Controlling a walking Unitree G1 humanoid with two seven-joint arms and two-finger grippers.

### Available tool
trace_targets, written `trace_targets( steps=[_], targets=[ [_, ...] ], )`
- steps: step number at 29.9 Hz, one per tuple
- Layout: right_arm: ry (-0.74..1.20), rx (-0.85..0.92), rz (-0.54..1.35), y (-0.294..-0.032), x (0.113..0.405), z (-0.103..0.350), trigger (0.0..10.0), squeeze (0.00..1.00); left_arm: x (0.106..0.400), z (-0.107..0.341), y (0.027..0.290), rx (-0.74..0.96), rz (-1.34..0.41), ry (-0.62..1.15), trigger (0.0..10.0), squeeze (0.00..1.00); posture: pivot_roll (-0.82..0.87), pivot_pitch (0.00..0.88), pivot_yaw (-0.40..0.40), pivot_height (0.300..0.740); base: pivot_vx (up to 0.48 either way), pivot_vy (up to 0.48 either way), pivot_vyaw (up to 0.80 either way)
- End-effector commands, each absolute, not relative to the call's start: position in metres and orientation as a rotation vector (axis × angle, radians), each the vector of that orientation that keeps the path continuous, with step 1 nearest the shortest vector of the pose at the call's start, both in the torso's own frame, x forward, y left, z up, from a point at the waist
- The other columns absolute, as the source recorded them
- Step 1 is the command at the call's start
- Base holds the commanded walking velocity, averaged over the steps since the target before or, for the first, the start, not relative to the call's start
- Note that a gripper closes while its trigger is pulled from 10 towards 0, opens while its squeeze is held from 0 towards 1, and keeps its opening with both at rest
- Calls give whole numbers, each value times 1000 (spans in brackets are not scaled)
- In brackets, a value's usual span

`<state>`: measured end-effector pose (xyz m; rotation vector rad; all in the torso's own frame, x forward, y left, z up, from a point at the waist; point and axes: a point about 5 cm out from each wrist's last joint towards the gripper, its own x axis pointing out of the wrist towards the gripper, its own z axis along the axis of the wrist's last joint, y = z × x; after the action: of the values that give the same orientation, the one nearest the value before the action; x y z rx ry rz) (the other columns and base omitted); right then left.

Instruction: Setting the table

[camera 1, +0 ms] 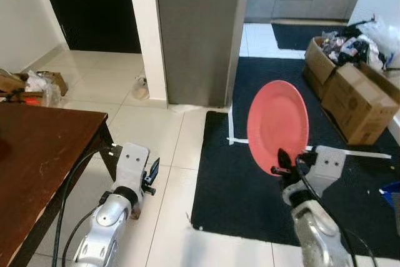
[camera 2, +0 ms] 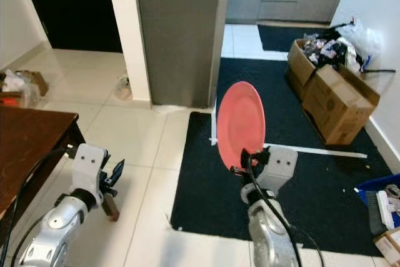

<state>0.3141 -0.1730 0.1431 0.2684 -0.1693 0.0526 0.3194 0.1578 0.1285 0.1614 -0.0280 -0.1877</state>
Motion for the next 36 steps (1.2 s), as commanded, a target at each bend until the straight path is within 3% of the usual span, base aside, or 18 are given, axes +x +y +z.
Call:
trace_targets(
  steps=[1,11,17,36],
  targets=[
    [-157,263,39,-177,312,140,10000,0,317,123,157,155,-191,-6,10000,0,62,112,117,740,480,0,0],
    [-157,248,59,-177,311,141,10000,0,318,122,156,152,-188,10,10000,0,58,106,118,740,424,0,0],
    [-159,236,61,-176,311,142,10000,0,316,119,157,141,-180,40,10000,0,57,100,120,740,0,0,68],
    [-248,235,157,-161,310,167,10000,0,316,121,153,131,-194,42,10000,0,58,91,125,740,0,0,800]
  ],
)
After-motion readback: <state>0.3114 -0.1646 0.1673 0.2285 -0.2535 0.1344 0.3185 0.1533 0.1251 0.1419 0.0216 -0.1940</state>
